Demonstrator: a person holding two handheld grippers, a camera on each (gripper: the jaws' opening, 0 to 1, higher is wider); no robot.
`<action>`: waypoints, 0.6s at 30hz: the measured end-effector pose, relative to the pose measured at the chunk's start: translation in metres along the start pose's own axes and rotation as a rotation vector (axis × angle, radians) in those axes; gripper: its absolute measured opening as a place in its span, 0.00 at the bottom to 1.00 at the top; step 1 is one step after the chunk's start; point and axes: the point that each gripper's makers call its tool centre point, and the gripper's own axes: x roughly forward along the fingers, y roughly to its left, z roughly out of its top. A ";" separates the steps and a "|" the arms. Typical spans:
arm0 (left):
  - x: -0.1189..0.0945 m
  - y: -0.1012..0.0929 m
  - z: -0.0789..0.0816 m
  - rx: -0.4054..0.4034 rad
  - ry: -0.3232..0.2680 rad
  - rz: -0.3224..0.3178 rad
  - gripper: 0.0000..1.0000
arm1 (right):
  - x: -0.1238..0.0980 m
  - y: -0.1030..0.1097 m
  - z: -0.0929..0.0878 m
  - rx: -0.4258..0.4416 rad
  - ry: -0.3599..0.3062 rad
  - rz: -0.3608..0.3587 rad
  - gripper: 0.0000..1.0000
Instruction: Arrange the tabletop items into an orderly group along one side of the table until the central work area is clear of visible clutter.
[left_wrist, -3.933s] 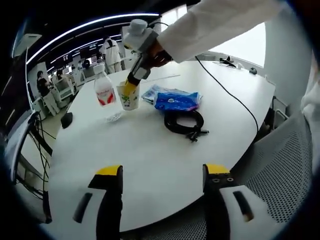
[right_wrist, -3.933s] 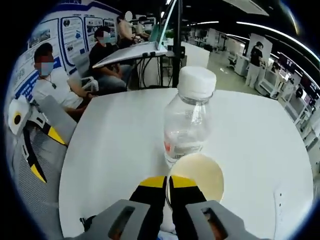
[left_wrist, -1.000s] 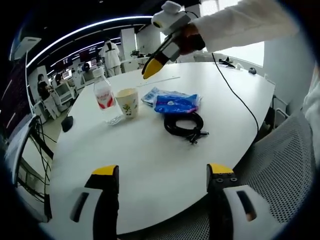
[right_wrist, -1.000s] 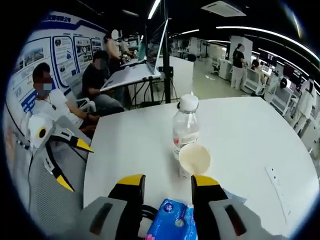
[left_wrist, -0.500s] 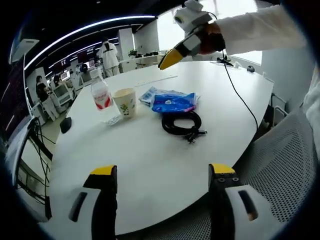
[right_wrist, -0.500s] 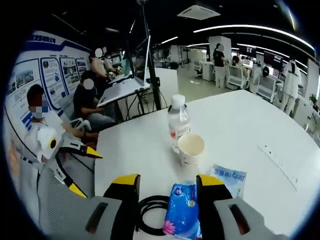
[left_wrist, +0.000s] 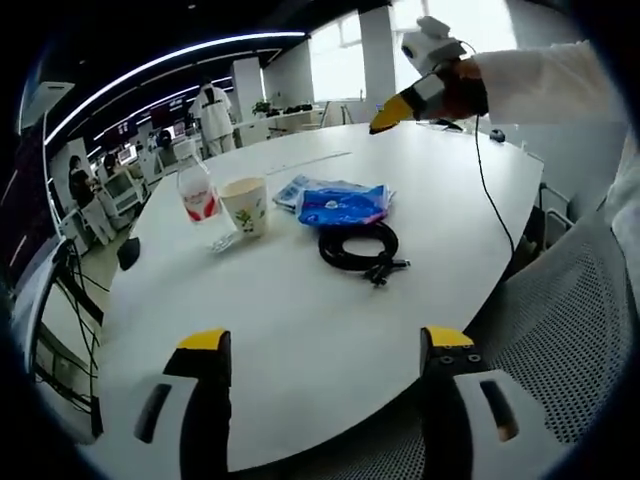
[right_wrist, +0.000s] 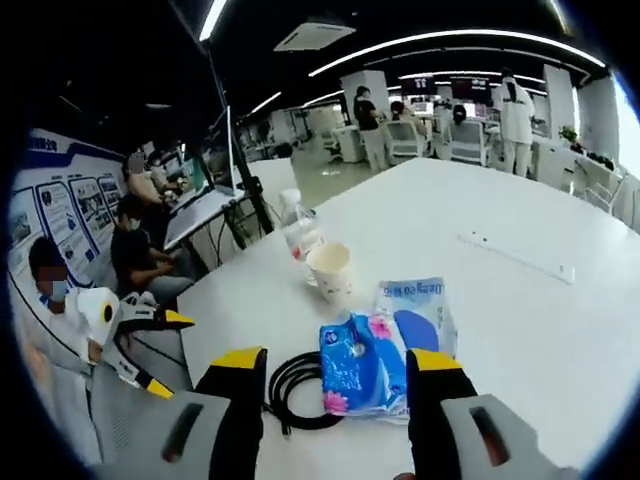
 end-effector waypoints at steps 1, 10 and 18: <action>0.000 0.000 0.000 0.000 0.000 -0.001 0.79 | -0.004 -0.002 -0.003 0.018 -0.004 -0.009 0.59; -0.002 0.005 0.005 -0.032 -0.029 0.019 0.81 | -0.038 -0.012 -0.043 0.151 -0.022 -0.092 0.62; -0.001 0.005 0.009 -0.075 -0.053 0.007 0.81 | -0.055 -0.004 -0.073 0.283 -0.063 -0.130 0.64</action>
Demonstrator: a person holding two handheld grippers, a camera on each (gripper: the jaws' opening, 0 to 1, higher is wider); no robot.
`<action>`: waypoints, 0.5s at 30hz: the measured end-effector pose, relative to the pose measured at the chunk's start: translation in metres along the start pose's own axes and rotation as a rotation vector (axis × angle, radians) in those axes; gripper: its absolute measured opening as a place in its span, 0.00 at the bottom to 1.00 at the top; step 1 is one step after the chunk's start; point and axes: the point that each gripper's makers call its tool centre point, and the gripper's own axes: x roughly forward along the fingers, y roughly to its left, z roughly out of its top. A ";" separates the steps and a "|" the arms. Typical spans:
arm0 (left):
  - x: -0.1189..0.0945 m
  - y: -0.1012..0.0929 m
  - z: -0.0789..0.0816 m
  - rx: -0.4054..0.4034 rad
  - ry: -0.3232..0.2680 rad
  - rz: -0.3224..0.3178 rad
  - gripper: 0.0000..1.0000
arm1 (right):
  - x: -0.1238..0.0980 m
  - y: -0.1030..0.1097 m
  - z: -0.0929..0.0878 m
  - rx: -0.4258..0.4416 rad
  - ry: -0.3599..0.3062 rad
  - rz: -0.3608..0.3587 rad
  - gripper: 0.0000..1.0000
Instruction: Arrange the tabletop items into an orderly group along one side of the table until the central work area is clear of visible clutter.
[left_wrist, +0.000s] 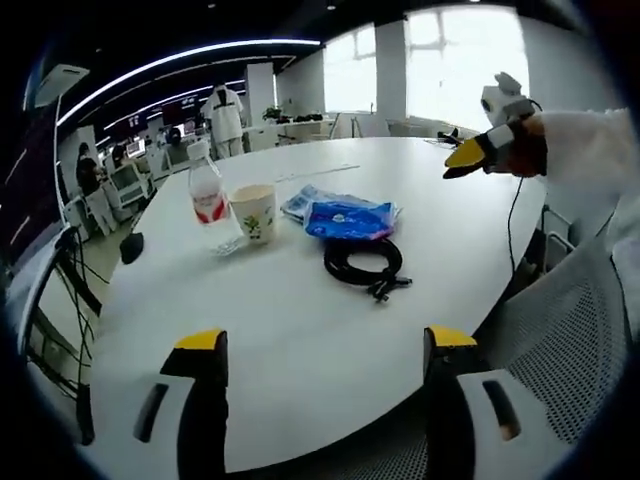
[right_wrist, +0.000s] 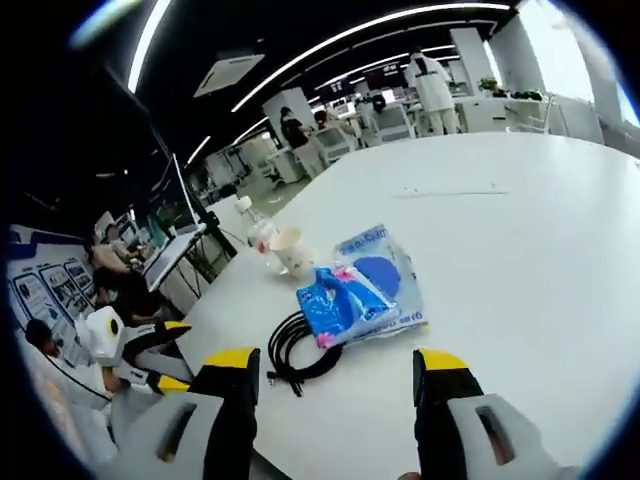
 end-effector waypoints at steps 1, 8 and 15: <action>0.000 0.000 -0.001 -0.002 0.005 0.001 0.81 | -0.002 -0.001 -0.003 0.015 -0.004 -0.007 0.64; 0.001 -0.003 -0.002 0.005 0.010 -0.011 0.82 | -0.020 -0.014 -0.019 0.144 -0.062 -0.078 0.64; -0.001 -0.001 0.002 -0.017 -0.010 0.001 0.83 | -0.033 -0.019 -0.031 0.166 -0.069 -0.107 0.63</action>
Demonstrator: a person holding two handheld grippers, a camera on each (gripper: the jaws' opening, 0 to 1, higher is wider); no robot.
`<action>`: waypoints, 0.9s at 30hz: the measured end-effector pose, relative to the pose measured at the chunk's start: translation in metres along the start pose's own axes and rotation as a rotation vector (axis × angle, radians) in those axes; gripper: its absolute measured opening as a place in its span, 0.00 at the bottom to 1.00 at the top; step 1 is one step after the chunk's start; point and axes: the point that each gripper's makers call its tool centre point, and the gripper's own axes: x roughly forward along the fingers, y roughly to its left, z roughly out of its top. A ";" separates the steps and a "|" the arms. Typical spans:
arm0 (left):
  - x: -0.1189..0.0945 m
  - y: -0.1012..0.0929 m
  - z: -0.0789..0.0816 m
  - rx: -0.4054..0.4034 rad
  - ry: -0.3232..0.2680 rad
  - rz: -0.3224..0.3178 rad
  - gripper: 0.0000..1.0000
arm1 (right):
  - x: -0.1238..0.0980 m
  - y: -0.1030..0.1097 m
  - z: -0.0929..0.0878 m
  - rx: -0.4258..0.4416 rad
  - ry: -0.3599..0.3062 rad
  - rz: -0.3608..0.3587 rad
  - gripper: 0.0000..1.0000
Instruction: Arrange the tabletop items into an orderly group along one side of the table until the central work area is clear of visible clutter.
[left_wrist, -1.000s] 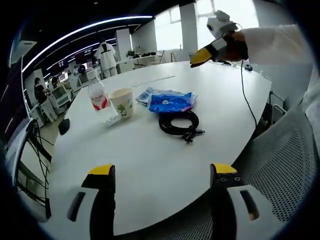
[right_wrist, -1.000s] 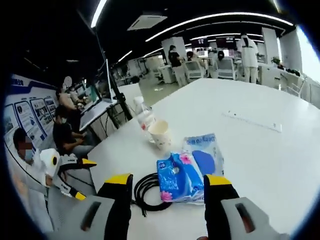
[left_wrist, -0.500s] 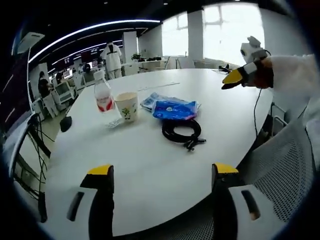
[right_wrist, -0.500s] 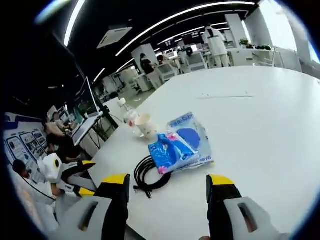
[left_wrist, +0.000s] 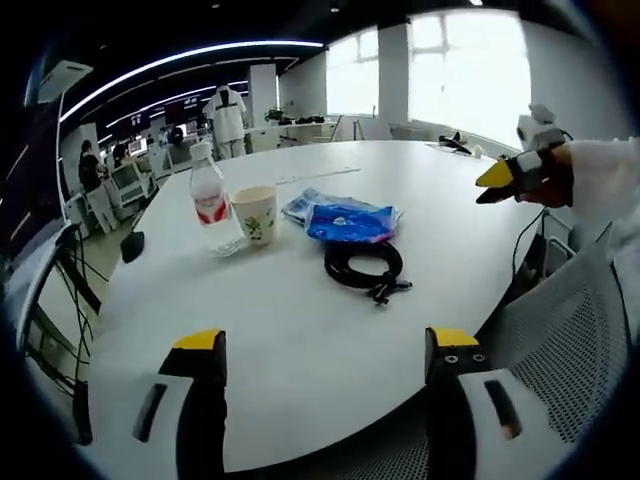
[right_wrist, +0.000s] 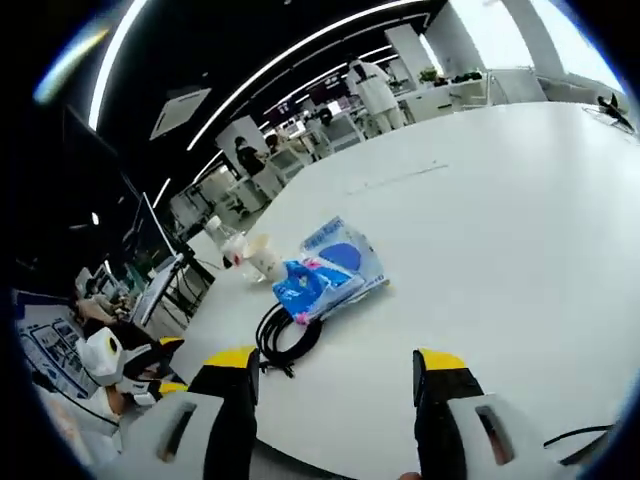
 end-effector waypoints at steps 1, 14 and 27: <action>0.000 0.000 0.000 -0.002 0.002 -0.001 0.83 | -0.001 -0.001 -0.002 0.000 0.003 -0.001 0.63; 0.001 -0.002 -0.007 0.003 0.033 -0.008 0.83 | 0.002 -0.002 -0.020 0.052 0.020 -0.001 0.62; 0.000 -0.008 -0.008 0.012 0.039 -0.033 0.82 | -0.022 -0.017 -0.045 0.097 0.010 -0.051 0.61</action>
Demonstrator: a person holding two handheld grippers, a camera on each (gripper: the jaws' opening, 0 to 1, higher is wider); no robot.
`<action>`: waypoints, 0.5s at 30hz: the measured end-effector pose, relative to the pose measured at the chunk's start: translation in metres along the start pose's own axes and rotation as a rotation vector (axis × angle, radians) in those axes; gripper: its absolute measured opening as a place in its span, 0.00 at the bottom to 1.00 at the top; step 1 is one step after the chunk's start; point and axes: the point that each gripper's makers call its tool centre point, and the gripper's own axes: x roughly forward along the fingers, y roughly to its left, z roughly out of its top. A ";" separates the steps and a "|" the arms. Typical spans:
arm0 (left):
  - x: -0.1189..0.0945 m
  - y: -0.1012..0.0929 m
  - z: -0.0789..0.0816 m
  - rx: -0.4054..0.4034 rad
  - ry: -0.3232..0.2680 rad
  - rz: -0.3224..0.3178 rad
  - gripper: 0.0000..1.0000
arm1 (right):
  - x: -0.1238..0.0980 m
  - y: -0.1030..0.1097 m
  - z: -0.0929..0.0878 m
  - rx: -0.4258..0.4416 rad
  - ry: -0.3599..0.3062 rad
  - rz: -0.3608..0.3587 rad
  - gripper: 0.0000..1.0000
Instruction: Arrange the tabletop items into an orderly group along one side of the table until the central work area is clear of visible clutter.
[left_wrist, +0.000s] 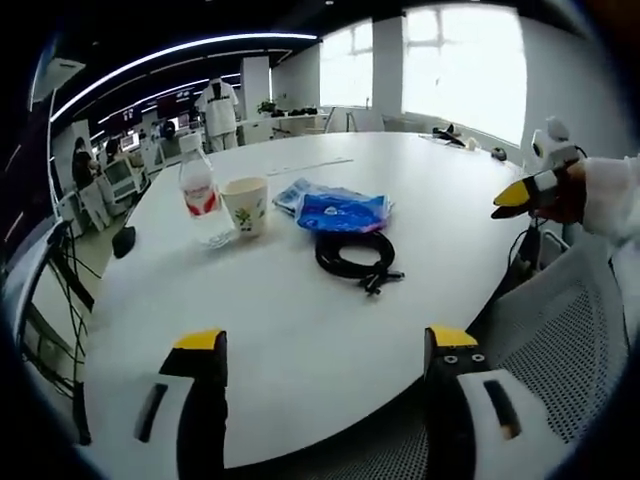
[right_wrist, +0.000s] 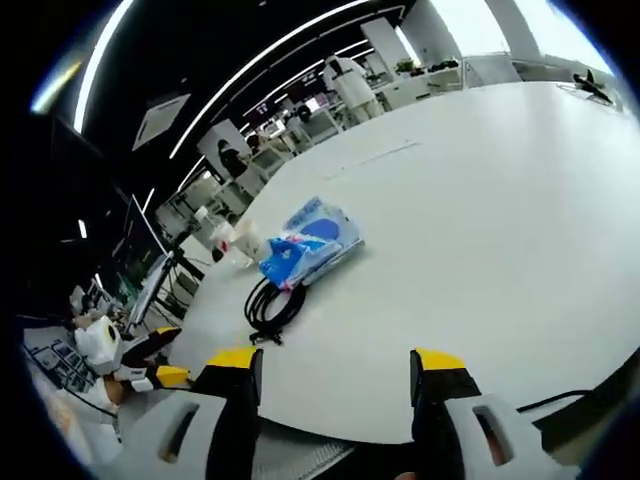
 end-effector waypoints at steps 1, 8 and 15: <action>0.000 0.000 0.001 0.001 -0.004 0.003 0.82 | 0.001 -0.001 -0.001 0.006 0.007 -0.002 0.61; 0.000 -0.001 0.000 0.005 0.001 -0.004 0.82 | 0.008 0.012 0.011 0.003 -0.019 0.025 0.60; 0.001 0.001 -0.001 -0.004 0.007 -0.002 0.82 | 0.011 0.018 0.008 -0.001 -0.007 0.041 0.60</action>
